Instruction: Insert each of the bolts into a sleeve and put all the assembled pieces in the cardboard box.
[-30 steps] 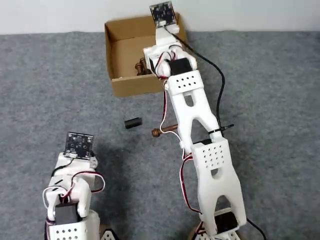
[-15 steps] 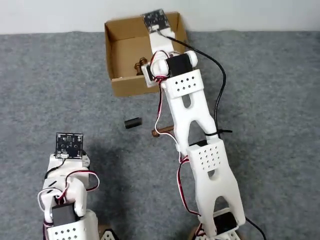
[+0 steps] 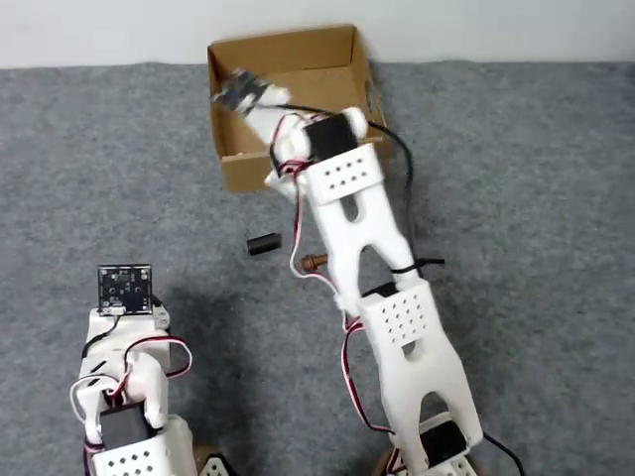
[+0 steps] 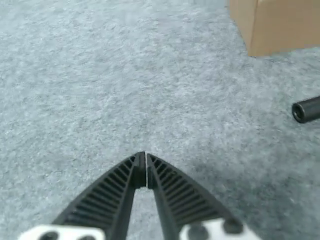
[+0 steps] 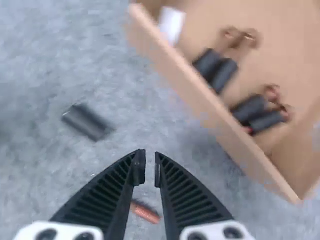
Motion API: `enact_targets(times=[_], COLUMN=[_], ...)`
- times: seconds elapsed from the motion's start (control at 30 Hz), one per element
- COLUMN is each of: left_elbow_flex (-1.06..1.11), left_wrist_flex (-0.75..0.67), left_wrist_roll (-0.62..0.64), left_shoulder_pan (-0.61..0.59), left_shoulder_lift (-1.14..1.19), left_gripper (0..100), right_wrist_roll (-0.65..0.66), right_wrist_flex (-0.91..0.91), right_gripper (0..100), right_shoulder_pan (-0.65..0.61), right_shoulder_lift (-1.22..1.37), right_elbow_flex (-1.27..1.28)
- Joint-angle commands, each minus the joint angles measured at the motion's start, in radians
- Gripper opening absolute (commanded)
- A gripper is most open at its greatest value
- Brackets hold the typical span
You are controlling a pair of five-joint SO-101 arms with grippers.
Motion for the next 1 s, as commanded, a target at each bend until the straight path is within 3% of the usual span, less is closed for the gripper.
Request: enact_targets(times=[0.0,0.13,0.6,0.97], left_elbow_flex=[-0.004,-0.004,-0.004,-0.004], left_wrist_flex=[-0.032,-0.032,-0.031,-0.028], left_wrist_roll=[0.006,0.006,0.006,0.005], left_shoulder_pan=[-0.008,-0.005,-0.003,0.029], left_shoulder_lift=[-0.006,-0.006,-0.005,-0.005], left_gripper=[1,1,1,1], right_wrist_roll=[0.078,0.089,0.183,0.183], right_wrist_flex=[0.041,0.008,-0.308,-0.355], right_gripper=[13.6,21.1,21.0,19.2], right_shoulder_pan=[-0.048,-0.093,-0.125,-0.127], right_shoulder_lift=[-0.019,-0.019,-0.016,0.067], right_elbow_flex=[0.092,0.186,0.482,0.451])
